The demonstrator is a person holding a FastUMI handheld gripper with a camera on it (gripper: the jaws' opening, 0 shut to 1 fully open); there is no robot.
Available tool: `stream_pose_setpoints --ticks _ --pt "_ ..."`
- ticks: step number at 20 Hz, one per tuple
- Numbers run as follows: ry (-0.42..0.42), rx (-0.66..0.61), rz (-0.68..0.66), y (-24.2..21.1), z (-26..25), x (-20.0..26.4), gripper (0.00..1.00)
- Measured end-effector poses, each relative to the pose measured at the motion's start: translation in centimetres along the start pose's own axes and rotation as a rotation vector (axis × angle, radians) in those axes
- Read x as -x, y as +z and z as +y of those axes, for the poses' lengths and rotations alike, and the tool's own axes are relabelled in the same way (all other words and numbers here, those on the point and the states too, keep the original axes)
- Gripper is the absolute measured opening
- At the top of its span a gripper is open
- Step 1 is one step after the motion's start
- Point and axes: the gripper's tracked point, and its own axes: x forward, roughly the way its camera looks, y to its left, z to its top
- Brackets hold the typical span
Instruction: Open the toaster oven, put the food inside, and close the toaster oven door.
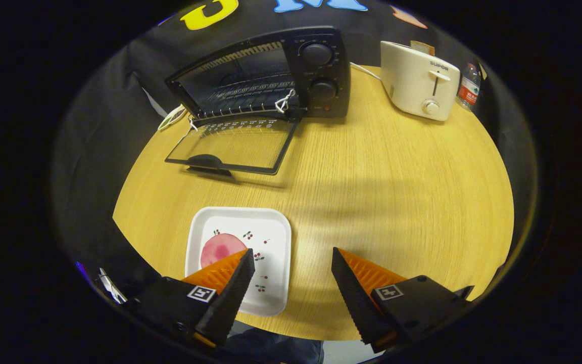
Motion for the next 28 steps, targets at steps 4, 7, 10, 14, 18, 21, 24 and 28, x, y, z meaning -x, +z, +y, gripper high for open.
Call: stream_pose_setpoints --ticks 4,7,10,14,18,21,24,28 --pt "-0.031 0.074 0.048 -0.3 0.2 -1.3 0.95" --pt "-0.085 0.121 0.083 -0.6 -0.3 -1.3 0.73" --pt "-0.068 0.112 0.108 -0.9 0.4 -1.6 0.5" --pt "-0.021 0.027 0.135 -0.7 0.5 -1.5 0.21" --pt "0.132 -0.237 0.151 -1.9 2.0 -1.4 0.02" --pt "0.218 -0.35 0.138 -2.2 3.3 -1.1 0.02" --pt "0.279 -0.425 0.113 -2.1 4.6 -0.9 0.02" --pt "0.331 -0.494 0.057 -1.9 6.2 0.3 0.02"
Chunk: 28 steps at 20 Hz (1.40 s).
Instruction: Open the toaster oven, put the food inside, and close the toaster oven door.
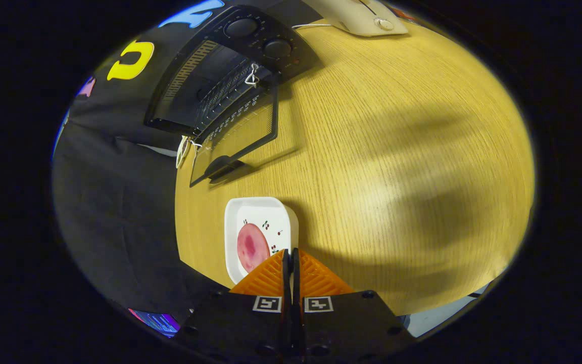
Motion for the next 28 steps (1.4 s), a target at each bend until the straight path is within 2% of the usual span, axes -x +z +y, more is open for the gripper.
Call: stream_pose_setpoints --ticks 9,17,22,28 --pt "0.168 -0.151 -0.148 -0.8 6.4 0.1 0.02" --pt "0.188 -0.277 -0.357 0.9 10.7 0.4 0.02" --pt "0.192 -0.386 -0.485 4.1 11.7 -0.2 0.02" --pt "0.2 -0.516 -0.578 8.4 12.0 -1.5 0.02"
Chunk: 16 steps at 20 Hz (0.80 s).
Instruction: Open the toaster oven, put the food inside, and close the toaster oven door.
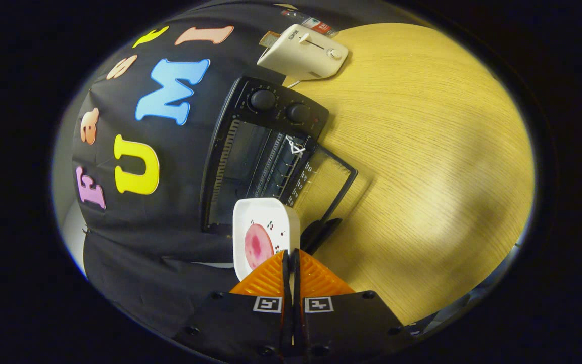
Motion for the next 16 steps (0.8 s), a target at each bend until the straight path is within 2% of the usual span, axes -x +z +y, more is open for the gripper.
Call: stream_pose_setpoints --ticks 4,9,16 --pt "0.014 -0.105 -0.046 1.6 1.5 -2.5 0.02" --pt "0.023 -0.157 -0.108 3.3 3.3 -5.8 0.02" --pt "0.001 -0.255 -0.148 4.3 3.4 -10.7 0.02"
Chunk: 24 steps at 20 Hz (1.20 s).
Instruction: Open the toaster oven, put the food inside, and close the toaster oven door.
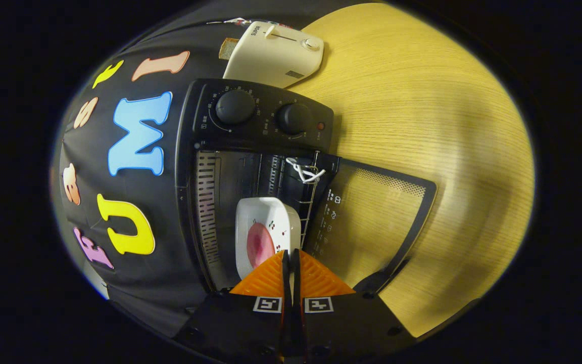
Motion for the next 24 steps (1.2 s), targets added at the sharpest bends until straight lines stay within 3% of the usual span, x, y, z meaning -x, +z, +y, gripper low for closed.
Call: stream_pose_setpoints --ticks 13,15,17,20,21,24 --pt "-0.002 -0.045 -0.123 1.4 2.2 -4.2 0.03" --pt "0.042 -0.021 -0.114 0.8 3.2 -3.6 0.07" --pt "0.07 0.035 -0.106 0.9 3.8 -3.1 0.16" --pt "0.067 0.151 -0.06 -0.3 3.8 -1.3 0.8" --pt "0.069 0.204 -0.054 -0.5 3.9 -0.5 0.89" --pt "0.061 0.434 -0.041 -1.5 3.4 2.0 0.93"
